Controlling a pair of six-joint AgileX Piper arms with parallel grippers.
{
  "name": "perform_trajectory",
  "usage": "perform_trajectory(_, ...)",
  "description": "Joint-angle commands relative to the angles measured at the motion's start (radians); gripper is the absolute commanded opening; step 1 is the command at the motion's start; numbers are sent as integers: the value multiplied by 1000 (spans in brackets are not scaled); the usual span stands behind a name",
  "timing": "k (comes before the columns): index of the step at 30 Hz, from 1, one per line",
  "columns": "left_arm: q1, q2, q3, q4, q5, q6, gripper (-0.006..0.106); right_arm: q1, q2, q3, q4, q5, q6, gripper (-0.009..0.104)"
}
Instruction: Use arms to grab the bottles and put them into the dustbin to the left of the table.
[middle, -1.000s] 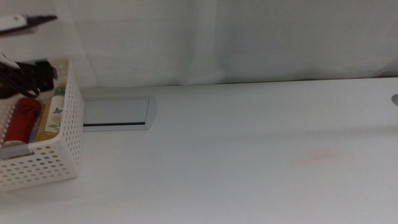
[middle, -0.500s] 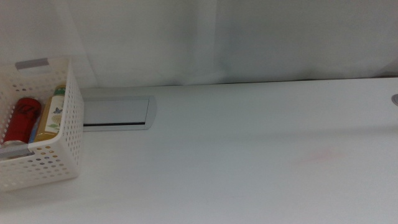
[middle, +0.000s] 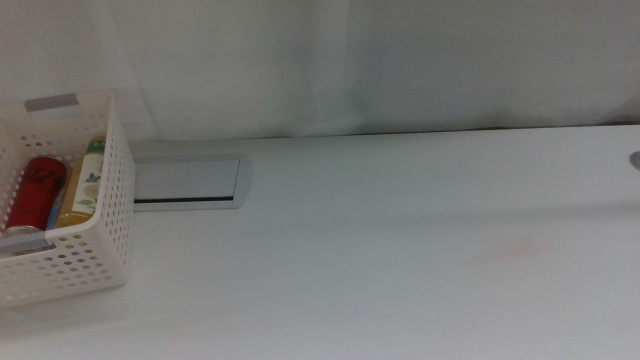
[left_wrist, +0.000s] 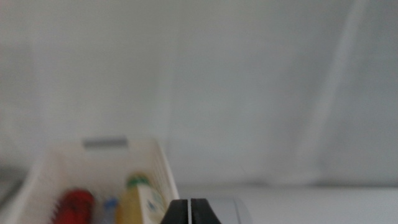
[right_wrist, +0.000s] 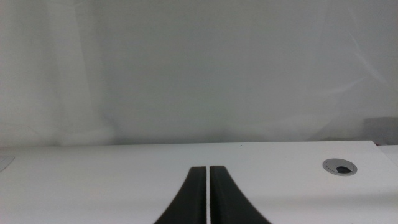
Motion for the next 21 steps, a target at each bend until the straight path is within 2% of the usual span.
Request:
perform_trajectory(1,-23,-35,78,-119,-36,66,-2,-5,-23,6,-7,-11,-3,-2)
perform_trajectory(3,-25,-41,142,-178,-45,92,-2,-5,-23,6,-7,-11,-3,-2)
perform_trajectory(7,-25,-41,275,-230,-141,116,-2,-5,-23,6,-7,-7,-3,-2)
perform_trajectory(13,-25,-41,461,-230,-316,165,-2,-5,-23,6,-7,0,-3,-2)
perform_trajectory(21,-25,-42,508,-189,-305,169,-2,-3,-23,6,-7,0,-3,-2)
